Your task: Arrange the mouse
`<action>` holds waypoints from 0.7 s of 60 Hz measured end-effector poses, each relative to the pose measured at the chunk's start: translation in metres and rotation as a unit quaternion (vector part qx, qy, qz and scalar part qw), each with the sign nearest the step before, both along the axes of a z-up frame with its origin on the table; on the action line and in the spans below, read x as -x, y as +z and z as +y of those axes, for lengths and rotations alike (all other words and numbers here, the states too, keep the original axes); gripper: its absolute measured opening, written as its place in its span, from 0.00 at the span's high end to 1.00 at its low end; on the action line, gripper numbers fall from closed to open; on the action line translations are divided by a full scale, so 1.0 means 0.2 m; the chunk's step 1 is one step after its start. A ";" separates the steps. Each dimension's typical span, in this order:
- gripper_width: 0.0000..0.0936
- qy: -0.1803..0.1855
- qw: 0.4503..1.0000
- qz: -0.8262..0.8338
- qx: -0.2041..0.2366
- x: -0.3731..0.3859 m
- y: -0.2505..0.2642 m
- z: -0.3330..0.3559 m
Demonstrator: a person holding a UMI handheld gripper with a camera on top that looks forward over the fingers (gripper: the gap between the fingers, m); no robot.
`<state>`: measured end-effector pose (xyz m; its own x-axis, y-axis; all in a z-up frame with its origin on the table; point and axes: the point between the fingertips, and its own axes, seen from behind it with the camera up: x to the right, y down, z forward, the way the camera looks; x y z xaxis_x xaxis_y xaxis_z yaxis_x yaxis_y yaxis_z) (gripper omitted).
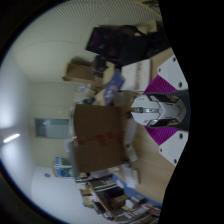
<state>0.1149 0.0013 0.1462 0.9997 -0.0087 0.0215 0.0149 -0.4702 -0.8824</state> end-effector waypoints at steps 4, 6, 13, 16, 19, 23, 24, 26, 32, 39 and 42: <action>0.58 0.013 0.999 0.002 0.052 -0.12 -0.23 0.02; 0.58 0.015 0.998 0.000 0.068 -0.15 -0.33 0.02; 0.57 0.028 0.993 0.009 0.112 -0.14 -0.65 -0.03; 0.57 0.024 0.992 0.013 0.125 -0.14 -0.74 -0.05; 0.54 0.020 0.988 0.014 0.151 -0.15 -0.83 -0.09; 0.51 0.012 0.992 0.026 0.122 -0.14 -0.83 -0.06; 0.50 0.011 0.992 0.027 0.125 -0.15 -0.84 -0.06; 0.47 0.011 0.991 0.026 0.127 -0.15 -0.83 -0.06; 0.27 0.007 0.986 0.023 0.164 -0.15 -0.83 -0.09; 0.10 -0.014 0.984 0.057 0.168 -0.09 -0.72 -0.20; 0.10 -0.027 0.985 0.057 0.160 -0.08 -0.64 -0.28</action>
<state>0.1303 -0.0549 0.0188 0.9941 -0.0722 -0.0809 -0.1080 -0.7216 -0.6838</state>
